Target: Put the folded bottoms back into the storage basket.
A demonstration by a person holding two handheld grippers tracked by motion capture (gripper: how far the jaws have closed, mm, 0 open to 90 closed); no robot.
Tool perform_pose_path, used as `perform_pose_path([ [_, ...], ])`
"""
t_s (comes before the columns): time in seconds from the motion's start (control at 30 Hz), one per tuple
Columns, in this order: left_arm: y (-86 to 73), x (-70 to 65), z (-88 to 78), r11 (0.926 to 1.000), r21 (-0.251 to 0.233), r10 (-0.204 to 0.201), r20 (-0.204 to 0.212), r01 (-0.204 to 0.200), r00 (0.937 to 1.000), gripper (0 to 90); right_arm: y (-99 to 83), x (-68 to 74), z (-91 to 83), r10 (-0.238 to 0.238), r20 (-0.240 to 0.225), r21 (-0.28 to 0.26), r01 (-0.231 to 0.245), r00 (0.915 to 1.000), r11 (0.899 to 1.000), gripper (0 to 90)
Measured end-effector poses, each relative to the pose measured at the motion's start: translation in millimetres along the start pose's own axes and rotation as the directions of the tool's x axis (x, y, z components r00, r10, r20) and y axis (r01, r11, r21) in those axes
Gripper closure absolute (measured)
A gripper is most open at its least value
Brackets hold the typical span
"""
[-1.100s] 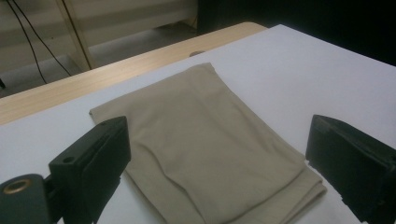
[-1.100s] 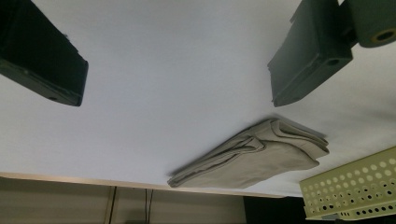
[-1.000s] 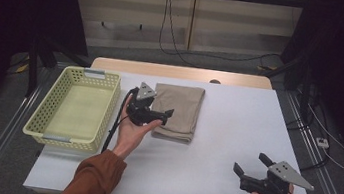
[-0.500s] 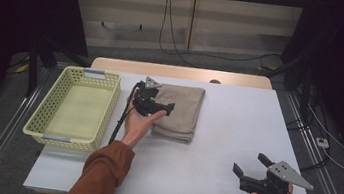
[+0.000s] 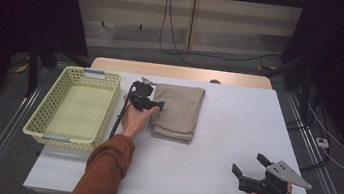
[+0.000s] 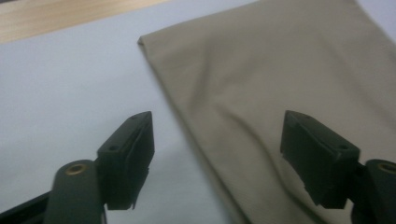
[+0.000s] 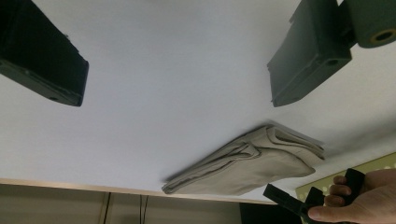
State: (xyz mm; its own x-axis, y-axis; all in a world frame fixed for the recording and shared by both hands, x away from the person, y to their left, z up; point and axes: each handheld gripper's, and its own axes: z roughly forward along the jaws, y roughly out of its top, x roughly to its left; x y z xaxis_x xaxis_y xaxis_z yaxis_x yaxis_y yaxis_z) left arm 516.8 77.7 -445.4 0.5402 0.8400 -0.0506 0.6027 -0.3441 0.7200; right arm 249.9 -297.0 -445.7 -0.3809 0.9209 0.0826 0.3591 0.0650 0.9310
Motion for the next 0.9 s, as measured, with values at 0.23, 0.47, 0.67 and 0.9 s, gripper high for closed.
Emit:
perform_pose_path([
  [0.23,-5.5,4.8,10.9,0.9975,0.065,-0.031,0.025,0.029,0.9992,28.3,-0.1,-0.3,0.0,0.003,0.002,0.002,-0.003,1.0,1.0,4.5],
  [0.47,-5.0,5.4,12.1,0.9906,0.068,-0.121,0.033,0.118,0.9921,29.4,-0.5,-0.4,-0.1,-0.002,-0.002,0.005,0.002,1.0,1.0,4.6],
  [0.67,-4.4,2.0,10.3,0.9885,0.087,-0.13,0.064,0.124,0.9895,39.7,-0.4,-0.6,0.8,-0.001,0.0,0.007,0.001,1.0,1.0,4.6],
  [0.9,-4.7,-3.3,8.6,0.9853,0.109,-0.144,0.123,0.131,0.982,60.5,-0.2,0.5,0.9,-0.002,0.0,0.006,0.002,1.0,1.0,4.7],
])
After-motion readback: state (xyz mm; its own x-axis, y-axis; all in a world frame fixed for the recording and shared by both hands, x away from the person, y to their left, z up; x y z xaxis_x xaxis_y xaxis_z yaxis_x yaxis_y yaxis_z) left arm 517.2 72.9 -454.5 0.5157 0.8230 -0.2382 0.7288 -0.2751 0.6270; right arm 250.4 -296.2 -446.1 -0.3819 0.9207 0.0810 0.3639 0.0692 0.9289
